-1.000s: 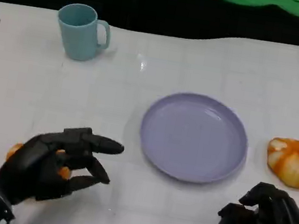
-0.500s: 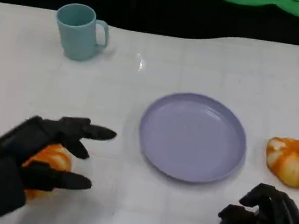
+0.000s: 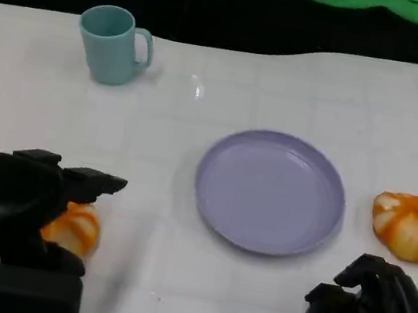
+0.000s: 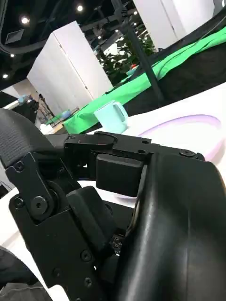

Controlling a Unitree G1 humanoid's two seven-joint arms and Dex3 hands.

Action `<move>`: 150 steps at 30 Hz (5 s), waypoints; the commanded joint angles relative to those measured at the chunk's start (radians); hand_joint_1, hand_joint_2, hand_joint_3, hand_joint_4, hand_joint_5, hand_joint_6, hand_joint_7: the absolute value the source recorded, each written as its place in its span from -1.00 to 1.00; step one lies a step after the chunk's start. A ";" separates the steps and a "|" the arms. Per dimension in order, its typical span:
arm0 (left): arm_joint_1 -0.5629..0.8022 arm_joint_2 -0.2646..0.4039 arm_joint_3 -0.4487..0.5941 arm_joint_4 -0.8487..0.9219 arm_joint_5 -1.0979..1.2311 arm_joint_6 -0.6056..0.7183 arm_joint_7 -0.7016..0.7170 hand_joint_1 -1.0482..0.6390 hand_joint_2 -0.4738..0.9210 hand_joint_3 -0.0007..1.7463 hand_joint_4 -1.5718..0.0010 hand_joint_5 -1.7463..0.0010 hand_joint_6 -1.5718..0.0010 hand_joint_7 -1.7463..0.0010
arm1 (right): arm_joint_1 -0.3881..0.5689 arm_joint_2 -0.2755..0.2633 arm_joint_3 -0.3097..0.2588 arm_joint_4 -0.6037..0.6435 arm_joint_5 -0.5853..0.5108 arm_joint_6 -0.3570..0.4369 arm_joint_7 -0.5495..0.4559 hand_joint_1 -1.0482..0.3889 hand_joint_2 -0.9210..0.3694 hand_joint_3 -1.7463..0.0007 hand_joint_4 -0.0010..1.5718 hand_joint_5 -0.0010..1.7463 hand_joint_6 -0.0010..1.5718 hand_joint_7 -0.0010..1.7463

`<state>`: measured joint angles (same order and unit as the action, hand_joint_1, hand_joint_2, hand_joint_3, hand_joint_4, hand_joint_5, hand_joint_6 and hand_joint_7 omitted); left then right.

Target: Grasp the bread from the table and place it into the plate.

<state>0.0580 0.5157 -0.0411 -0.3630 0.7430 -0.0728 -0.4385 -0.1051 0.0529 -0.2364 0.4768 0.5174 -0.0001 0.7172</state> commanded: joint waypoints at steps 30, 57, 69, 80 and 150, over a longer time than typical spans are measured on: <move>-0.169 -0.016 -0.272 0.363 0.357 0.190 0.141 -0.58 0.81 -1.00 0.77 0.23 0.61 0.99 | 0.007 -0.008 -0.003 -0.005 0.003 0.005 -0.002 -0.99 -0.80 1.00 0.90 -0.05 0.99 -0.65; -0.314 -0.035 -0.376 0.763 0.233 0.122 0.447 -0.19 1.00 -0.91 0.29 -0.79 0.03 0.89 | 0.012 -0.007 0.001 -0.012 -0.004 0.005 -0.005 -1.00 -0.78 1.00 0.92 -0.07 1.00 -0.64; -0.324 -0.035 -0.367 0.815 0.165 0.065 0.571 -0.13 0.96 -0.74 0.00 -1.00 -0.37 0.87 | 0.010 -0.007 -0.001 -0.008 -0.004 0.001 -0.004 -1.00 -0.81 1.00 0.92 -0.07 1.00 -0.65; -0.337 -0.040 -0.357 0.908 0.120 -0.059 0.781 -0.05 0.49 0.10 -0.16 -1.00 -0.13 -0.30 | 0.008 -0.010 0.000 -0.008 -0.008 0.002 -0.009 -1.00 -0.80 1.00 0.92 -0.07 1.00 -0.66; -0.757 -0.364 -0.420 1.219 0.032 -0.425 1.005 -0.10 0.29 0.34 -0.19 -1.00 0.09 -0.94 | 0.006 -0.010 -0.003 0.010 -0.001 0.013 0.001 -1.00 -0.76 1.00 0.95 -0.12 1.00 -0.66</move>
<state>-0.6601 0.1603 -0.4536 0.8344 0.7718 -0.5009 0.5429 -0.1092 0.0512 -0.2391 0.4996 0.5097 0.0100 0.7181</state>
